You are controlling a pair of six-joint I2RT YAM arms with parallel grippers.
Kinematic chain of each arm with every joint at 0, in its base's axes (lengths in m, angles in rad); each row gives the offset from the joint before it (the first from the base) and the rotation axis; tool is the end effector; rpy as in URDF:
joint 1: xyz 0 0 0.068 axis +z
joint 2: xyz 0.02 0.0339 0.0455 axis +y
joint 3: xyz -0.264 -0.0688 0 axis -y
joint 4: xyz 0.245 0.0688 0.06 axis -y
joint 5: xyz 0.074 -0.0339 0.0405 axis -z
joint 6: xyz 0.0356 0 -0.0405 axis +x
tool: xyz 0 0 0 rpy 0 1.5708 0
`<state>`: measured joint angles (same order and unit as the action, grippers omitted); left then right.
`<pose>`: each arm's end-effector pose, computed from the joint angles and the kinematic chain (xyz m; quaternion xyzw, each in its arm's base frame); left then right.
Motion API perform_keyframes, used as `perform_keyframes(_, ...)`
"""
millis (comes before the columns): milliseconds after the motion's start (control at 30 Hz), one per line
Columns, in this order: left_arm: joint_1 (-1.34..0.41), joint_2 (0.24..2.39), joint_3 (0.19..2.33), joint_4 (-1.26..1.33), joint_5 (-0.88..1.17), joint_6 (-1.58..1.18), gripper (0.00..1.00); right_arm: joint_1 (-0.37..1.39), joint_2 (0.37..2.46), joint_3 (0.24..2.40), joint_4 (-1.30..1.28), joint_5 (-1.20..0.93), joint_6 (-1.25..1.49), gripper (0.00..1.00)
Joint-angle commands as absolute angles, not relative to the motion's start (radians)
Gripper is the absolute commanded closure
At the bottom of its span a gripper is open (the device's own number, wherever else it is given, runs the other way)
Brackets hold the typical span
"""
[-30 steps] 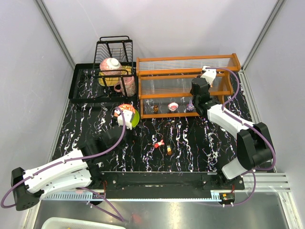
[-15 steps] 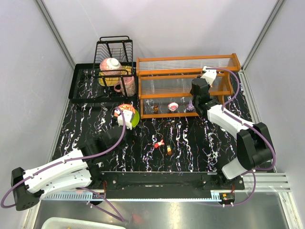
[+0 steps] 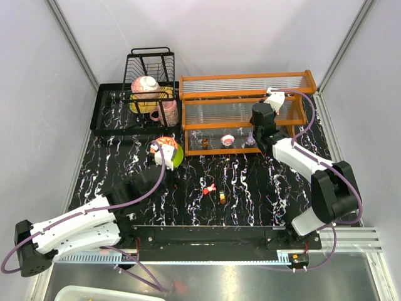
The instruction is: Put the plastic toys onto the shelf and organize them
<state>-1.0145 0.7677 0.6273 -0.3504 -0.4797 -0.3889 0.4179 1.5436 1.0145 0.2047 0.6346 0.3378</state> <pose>0.1059 -0.1392 0.2722 0.1402 0.8303 -0.1668 0.5130 0.3302 0.1235 0.2728 0.1511 0.7782 -0.0309 0.6089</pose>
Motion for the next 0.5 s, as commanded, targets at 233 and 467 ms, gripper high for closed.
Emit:
perform_keyframes(233, -1.009, 0.767, 0.621, -0.324, -0.499, -0.379, 0.01, 0.411, 1.545, 1.0, 0.189, 0.629, 0.347, 0.95)
perform_keyframes(467, -1.009, 0.765, 0.62, -0.325, -0.5, -0.379, 0.01, 0.414, 1.528, 1.006, 0.19, 0.632, 0.342, 0.96)
